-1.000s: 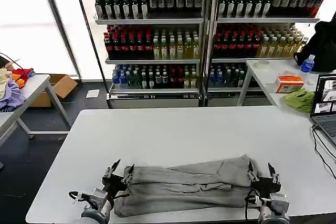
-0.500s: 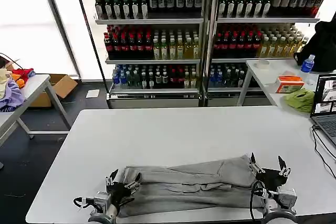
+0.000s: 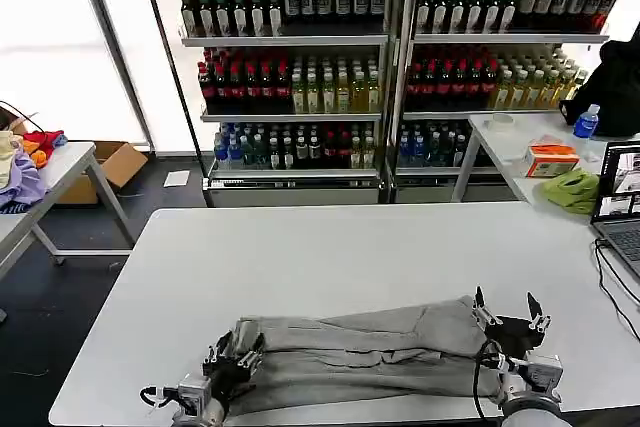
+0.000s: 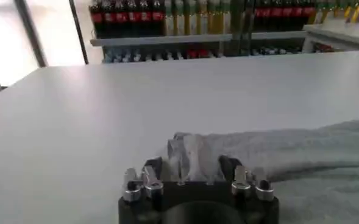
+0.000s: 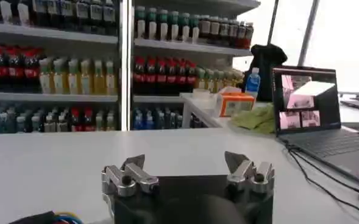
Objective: Fold and organize the clothes.
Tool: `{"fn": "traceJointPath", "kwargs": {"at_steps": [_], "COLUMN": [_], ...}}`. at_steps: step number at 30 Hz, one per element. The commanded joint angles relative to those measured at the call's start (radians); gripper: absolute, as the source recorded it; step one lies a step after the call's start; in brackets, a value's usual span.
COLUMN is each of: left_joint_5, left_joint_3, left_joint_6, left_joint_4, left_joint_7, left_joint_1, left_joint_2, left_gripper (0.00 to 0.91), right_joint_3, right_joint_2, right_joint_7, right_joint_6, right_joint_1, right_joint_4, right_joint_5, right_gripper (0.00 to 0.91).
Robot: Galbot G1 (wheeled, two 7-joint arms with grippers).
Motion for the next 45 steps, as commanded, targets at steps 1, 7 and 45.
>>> {"fn": "traceJointPath", "kwargs": {"at_steps": [1, 7, 45], "left_joint_5": [0.013, 0.031, 0.049], "left_joint_3": [0.004, 0.005, -0.362], "left_joint_6": [-0.015, -0.027, -0.016], "left_joint_4": [0.014, 0.024, 0.104], "left_joint_7": [0.002, 0.001, 0.03], "left_joint_1": [0.016, 0.017, -0.124], "left_joint_2": [-0.017, -0.016, 0.371], "left_gripper": [0.01, 0.01, 0.0], "right_joint_3": [0.001, 0.004, -0.008], "right_joint_2": [0.001, 0.006, 0.02], "right_joint_7": [0.002, 0.006, 0.004], "right_joint_6": [0.0, -0.001, -0.007], "right_joint_1": [0.008, 0.018, 0.022], "right_joint_4": [-0.008, -0.014, 0.021], "right_joint_5": [0.003, 0.006, 0.007], "right_gripper": [0.907, 0.907, 0.907]}}
